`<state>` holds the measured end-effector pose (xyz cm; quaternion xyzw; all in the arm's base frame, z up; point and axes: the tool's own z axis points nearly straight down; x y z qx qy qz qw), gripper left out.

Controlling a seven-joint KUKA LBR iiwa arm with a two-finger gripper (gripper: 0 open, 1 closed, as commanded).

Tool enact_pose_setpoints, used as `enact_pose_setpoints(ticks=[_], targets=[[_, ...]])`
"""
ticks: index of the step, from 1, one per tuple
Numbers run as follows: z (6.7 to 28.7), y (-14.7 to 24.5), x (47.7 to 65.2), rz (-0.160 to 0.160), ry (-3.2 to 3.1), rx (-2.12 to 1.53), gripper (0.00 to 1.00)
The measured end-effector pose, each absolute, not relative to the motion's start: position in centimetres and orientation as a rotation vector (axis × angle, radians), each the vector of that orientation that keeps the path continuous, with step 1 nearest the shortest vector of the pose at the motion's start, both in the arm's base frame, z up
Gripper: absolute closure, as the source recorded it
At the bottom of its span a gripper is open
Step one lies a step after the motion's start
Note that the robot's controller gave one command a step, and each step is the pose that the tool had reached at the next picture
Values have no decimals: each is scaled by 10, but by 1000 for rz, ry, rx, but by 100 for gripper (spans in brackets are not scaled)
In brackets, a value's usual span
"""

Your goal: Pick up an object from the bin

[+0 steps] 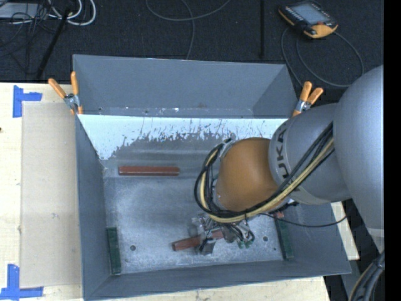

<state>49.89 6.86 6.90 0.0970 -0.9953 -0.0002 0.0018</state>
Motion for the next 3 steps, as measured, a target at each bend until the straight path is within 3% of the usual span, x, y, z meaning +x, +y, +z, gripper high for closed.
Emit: enact_pose_setpoints(ticks=[1,2,3], targets=[[199,85,508,0,-3130,271,100],[199,85,508,0,-3130,269,100],[237,68,515,-1,-3113,385,100]])
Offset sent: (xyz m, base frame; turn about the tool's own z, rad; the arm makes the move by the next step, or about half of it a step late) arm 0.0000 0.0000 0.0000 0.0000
